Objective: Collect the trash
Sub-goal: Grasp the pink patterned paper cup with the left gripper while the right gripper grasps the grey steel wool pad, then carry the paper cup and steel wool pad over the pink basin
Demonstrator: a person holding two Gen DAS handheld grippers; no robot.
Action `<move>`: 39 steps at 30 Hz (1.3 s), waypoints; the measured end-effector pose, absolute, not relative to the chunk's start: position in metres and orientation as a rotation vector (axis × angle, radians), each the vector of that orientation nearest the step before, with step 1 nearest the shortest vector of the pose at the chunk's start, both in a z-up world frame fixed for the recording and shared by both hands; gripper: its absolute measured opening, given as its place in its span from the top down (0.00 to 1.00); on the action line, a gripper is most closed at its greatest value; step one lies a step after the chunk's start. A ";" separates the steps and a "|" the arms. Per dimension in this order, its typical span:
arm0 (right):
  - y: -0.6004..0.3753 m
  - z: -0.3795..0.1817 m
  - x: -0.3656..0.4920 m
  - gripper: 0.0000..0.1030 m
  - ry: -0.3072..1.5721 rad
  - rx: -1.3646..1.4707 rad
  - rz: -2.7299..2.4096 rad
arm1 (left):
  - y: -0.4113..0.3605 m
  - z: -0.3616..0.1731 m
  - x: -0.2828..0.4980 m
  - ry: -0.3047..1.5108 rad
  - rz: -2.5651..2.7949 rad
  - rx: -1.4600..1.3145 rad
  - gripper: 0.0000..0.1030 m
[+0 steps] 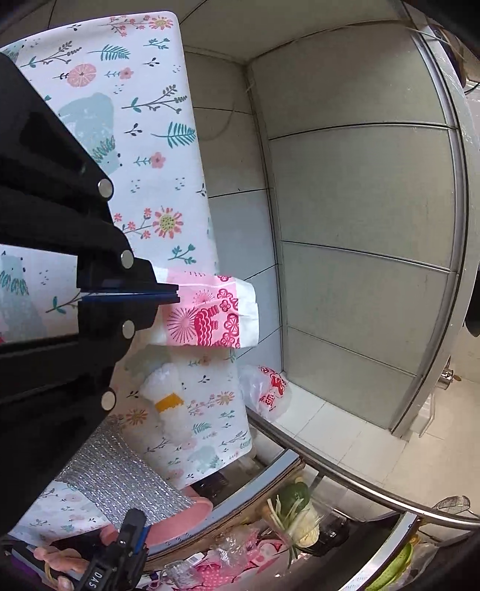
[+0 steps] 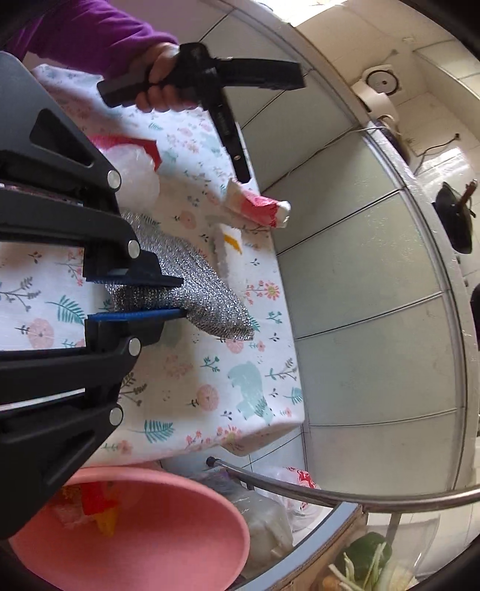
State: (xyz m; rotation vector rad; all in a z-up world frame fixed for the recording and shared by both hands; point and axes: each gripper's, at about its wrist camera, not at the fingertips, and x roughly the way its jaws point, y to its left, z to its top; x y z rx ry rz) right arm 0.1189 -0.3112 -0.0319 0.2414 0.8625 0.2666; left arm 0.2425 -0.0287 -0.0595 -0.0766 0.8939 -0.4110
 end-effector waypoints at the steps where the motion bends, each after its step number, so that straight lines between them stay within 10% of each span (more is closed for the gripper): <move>1: -0.313 -0.028 0.114 0.89 0.854 0.247 0.268 | -0.029 -0.057 0.239 0.892 -0.415 -0.084 1.00; 4: -0.315 -0.021 0.109 0.89 0.845 0.254 0.270 | -0.023 -0.044 0.234 0.883 -0.412 -0.156 0.98; 8: -0.319 -0.020 0.103 0.89 0.840 0.278 0.263 | -0.042 -0.030 0.231 0.853 -0.362 -0.118 0.52; 15: -0.325 -0.021 0.099 0.89 0.836 0.291 0.253 | -0.093 -0.060 0.233 0.855 -0.266 0.175 0.53; 22: -0.329 -0.018 0.097 0.89 0.826 0.306 0.257 | -0.075 -0.059 0.234 0.852 -0.226 0.140 0.91; 39: -0.348 0.037 0.049 0.89 0.664 0.324 0.251 | -0.057 0.018 0.146 0.775 -0.354 -0.092 0.92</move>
